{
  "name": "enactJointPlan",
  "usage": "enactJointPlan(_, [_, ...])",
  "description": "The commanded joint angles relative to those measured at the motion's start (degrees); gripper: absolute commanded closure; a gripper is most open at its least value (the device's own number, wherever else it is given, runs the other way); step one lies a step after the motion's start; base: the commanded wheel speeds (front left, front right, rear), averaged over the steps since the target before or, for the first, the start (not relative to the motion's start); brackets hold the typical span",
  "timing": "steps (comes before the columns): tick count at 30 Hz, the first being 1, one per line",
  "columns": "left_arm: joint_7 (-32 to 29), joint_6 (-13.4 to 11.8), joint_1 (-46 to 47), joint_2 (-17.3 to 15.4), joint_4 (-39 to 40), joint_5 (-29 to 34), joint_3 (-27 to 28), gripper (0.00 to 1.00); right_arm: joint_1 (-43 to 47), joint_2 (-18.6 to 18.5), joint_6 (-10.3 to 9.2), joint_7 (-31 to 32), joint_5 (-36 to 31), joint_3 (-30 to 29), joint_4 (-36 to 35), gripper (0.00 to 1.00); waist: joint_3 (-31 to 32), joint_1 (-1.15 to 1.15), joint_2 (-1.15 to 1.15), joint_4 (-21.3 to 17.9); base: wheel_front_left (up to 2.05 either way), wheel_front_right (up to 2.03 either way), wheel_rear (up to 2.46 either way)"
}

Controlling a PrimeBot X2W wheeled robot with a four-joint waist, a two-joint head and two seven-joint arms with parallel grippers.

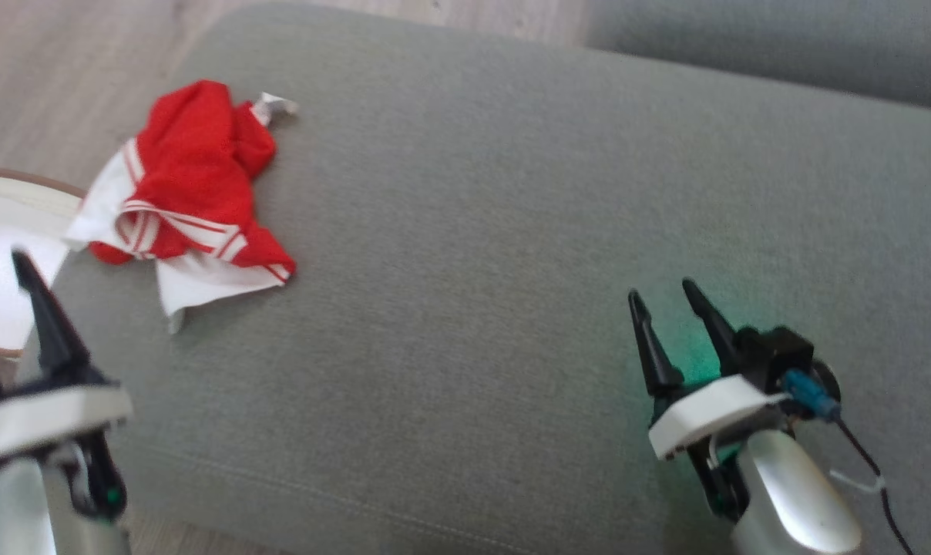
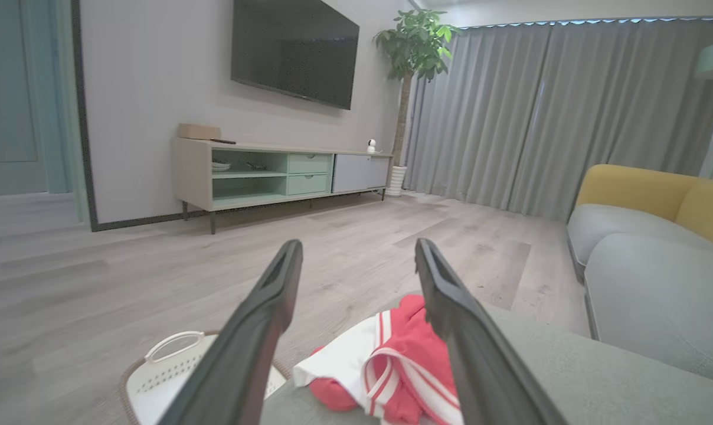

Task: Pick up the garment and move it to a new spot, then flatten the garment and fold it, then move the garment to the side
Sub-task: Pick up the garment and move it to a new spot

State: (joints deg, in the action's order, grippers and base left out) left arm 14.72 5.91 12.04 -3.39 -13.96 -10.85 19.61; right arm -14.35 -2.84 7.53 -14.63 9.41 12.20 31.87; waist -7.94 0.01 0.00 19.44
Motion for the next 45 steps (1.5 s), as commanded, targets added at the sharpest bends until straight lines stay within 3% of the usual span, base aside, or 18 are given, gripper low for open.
enactJointPlan(1, [0.3,0.3,2.7,-2.1,0.8,0.4,1.2,0.00,-2.3,0.0,-0.04,-0.4,-0.6,1.1,-2.1,0.00,-2.2,-0.01,0.00,-1.9,0.00,0.00,0.00])
enactJointPlan(7, [0.2,1.4,12.6,-6.2,-10.9,-0.3,-3.9,0.00,-4.9,0.0,-0.04,-0.4,-1.2,1.5,-4.4,0.00,-6.7,-0.01,0.00,-5.1,0.00,0.00,0.00])
enactJointPlan(14, [-4.2,1.6,24.3,-13.1,-29.0,-5.0,-10.8,0.00,-7.4,-0.1,-0.04,-0.4,-1.7,2.1,-7.0,0.00,-11.3,-0.01,0.00,-8.6,0.00,0.00,0.00])
enactJointPlan(19, [-7.7,1.5,30.0,-16.6,-38.6,-4.8,-12.8,0.00,-8.8,-0.8,-0.04,-0.4,-1.7,1.8,-8.4,0.00,-14.2,-0.01,0.00,-10.4,0.00,0.00,0.00])
enactJointPlan(30, [-13.0,-3.5,35.4,-19.7,-52.4,-4.3,-13.2,0.00,-9.9,-1.4,-0.04,-0.4,-1.9,0.6,-9.8,0.00,-17.4,-0.01,0.00,-12.5,0.00,0.00,0.00])
enactJointPlan(31, [-13.2,-3.9,35.6,-19.7,-53.2,-4.4,-13.2,0.37,-10.0,-1.4,-0.04,-0.4,-1.9,0.5,-9.7,0.00,-17.4,-0.01,0.00,-12.6,0.00,0.00,0.00])
enactJointPlan(32, [-12.8,-4.0,35.8,-19.8,-53.5,-4.4,-13.2,1.00,-10.1,-1.5,-0.04,-0.4,-1.9,0.5,-9.7,0.00,-17.4,-0.01,0.00,-12.7,0.00,0.00,0.00])
enactJointPlan(39, [-2.9,-1.4,40.3,-20.0,-49.7,-2.0,-16.8,1.00,-9.9,-1.2,-0.04,-0.4,-1.8,-0.4,-8.9,0.00,-14.7,-0.01,0.00,-13.7,0.00,0.00,0.00])
enactJointPlan(45, [-0.3,0.7,44.0,-17.3,-44.6,0.2,-21.7,1.00,-8.9,-0.6,-0.04,-0.4,-1.2,-0.6,-8.3,0.00,-11.1,-0.01,0.00,-16.1,0.00,0.00,0.00])
